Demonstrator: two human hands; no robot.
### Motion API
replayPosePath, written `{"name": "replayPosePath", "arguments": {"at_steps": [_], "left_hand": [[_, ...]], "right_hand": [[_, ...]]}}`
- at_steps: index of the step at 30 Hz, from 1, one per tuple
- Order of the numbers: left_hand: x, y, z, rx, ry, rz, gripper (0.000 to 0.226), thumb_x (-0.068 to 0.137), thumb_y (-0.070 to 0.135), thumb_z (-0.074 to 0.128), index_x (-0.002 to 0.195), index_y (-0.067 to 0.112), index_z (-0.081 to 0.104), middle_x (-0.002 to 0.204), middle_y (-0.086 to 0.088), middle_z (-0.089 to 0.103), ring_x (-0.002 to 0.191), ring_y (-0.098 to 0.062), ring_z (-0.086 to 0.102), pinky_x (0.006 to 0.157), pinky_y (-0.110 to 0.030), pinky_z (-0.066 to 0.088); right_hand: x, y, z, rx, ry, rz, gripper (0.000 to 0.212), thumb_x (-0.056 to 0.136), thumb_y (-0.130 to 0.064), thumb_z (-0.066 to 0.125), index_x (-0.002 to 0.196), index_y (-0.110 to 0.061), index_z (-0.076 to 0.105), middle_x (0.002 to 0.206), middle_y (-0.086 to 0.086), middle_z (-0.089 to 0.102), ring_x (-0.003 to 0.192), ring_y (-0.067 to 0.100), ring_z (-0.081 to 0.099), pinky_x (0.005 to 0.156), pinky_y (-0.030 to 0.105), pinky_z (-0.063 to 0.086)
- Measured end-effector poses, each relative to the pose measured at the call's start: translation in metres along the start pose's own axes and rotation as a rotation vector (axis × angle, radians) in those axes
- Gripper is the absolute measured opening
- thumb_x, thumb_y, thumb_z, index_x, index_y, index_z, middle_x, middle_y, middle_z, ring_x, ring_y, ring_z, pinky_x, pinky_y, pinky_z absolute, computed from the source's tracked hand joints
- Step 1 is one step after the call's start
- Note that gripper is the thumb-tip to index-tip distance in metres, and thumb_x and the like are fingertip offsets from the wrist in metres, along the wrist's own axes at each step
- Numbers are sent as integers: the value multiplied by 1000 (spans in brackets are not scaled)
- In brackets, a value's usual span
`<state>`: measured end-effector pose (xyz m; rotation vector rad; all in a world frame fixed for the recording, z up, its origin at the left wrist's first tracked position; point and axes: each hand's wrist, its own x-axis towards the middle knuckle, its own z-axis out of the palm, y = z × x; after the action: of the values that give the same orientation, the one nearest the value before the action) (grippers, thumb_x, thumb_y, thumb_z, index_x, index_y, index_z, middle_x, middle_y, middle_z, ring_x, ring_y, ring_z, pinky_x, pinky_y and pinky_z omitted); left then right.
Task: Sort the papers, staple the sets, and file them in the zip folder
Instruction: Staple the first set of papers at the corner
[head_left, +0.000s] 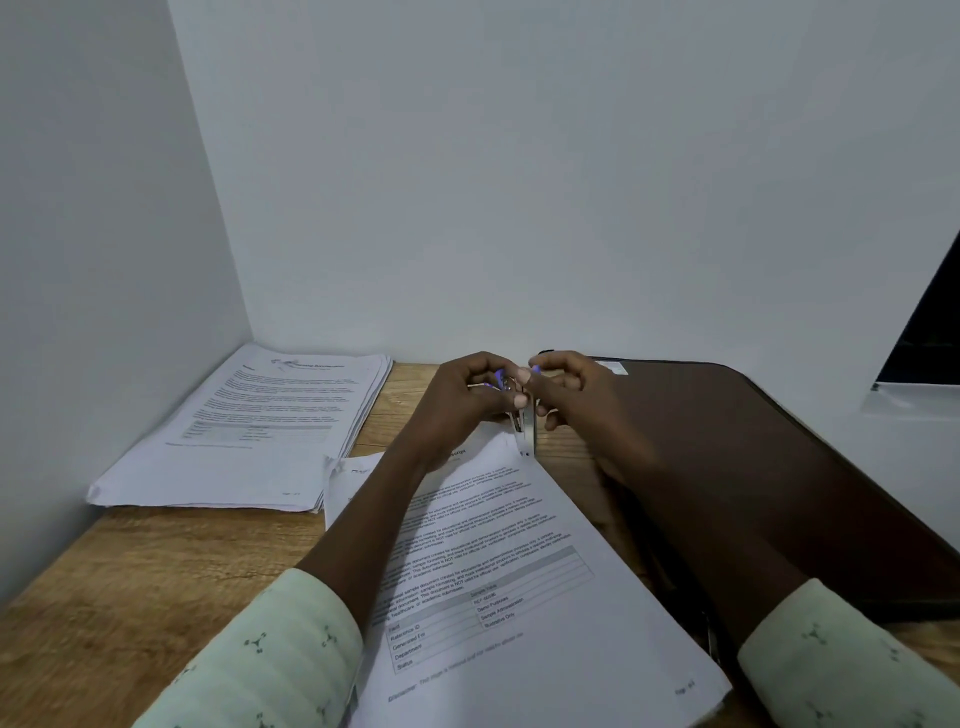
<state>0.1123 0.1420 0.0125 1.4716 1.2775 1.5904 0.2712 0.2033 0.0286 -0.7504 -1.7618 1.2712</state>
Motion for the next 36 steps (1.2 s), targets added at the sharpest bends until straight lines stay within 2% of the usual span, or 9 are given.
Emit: {"name": "replayPosePath", "arguments": {"at_steps": [3, 9, 13, 15, 18, 23, 28, 34, 36], "left_hand": [[2, 1, 2, 50, 21, 5, 22, 78, -4, 75, 98, -2, 67, 94, -29, 67, 83, -35, 67, 84, -50, 57], [0, 4, 4, 93, 36, 74, 15, 88, -1, 66, 102, 3, 71, 97, -14, 73, 88, -27, 72, 82, -37, 60], [1, 4, 5, 127, 36, 78, 3, 91, 5, 63, 89, 4, 65, 88, -12, 70, 85, -26, 70, 82, -43, 59], [2, 3, 5, 143, 61, 71, 13, 94, 6, 59, 81, 8, 61, 80, -9, 68, 79, -25, 68, 79, -46, 56], [3, 6, 3, 110, 46, 84, 12, 94, 7, 57, 83, 10, 62, 81, -6, 65, 79, -25, 64, 77, -50, 54], [2, 12, -2, -74, -48, 25, 17, 92, 2, 63, 109, 2, 66, 102, -12, 72, 95, -24, 70, 89, -35, 57], [3, 9, -2, -33, -63, 17, 21, 91, -11, 57, 88, 8, 64, 97, -10, 71, 93, -27, 69, 89, -39, 57], [4, 3, -5, 27, -51, -8, 25, 93, -13, 50, 84, 9, 57, 76, 8, 69, 78, -18, 70, 72, -32, 54], [4, 2, -5, 39, -47, -11, 25, 93, -14, 49, 83, 8, 57, 75, 8, 66, 71, -11, 66, 71, -32, 53]], "right_hand": [[1, -3, 0, -57, 11, -41, 35, 88, -35, 70, 98, -3, 67, 73, 8, 66, 63, 13, 60, 64, 31, 53], [0, 0, 1, -125, 45, -87, 34, 87, -32, 73, 88, 1, 65, 81, 13, 72, 77, 22, 70, 84, 50, 55], [-1, -3, 0, -141, 67, -112, 30, 84, -29, 77, 81, -2, 66, 73, 9, 69, 73, 24, 69, 81, 53, 56], [-1, -3, 4, -177, 65, -135, 32, 80, -35, 79, 76, -7, 65, 73, 11, 68, 78, 33, 68, 77, 55, 56], [-1, -1, 9, -202, 78, -151, 32, 73, -49, 78, 71, -21, 65, 66, 1, 67, 74, 26, 70, 73, 54, 57], [-2, -10, 4, -126, 110, -127, 28, 80, -37, 78, 77, -11, 66, 73, 7, 70, 74, 21, 73, 73, 48, 61], [-3, -8, 6, -176, 100, -119, 27, 81, -39, 77, 75, -15, 65, 70, 3, 70, 74, 22, 72, 73, 49, 61], [-1, 0, 15, -245, 121, -158, 27, 83, -41, 72, 76, -18, 63, 72, 2, 69, 72, 19, 71, 72, 49, 59], [-1, 1, 17, -304, 128, -166, 23, 85, -37, 71, 76, -19, 61, 72, -1, 68, 72, 16, 70, 70, 40, 60]]}}
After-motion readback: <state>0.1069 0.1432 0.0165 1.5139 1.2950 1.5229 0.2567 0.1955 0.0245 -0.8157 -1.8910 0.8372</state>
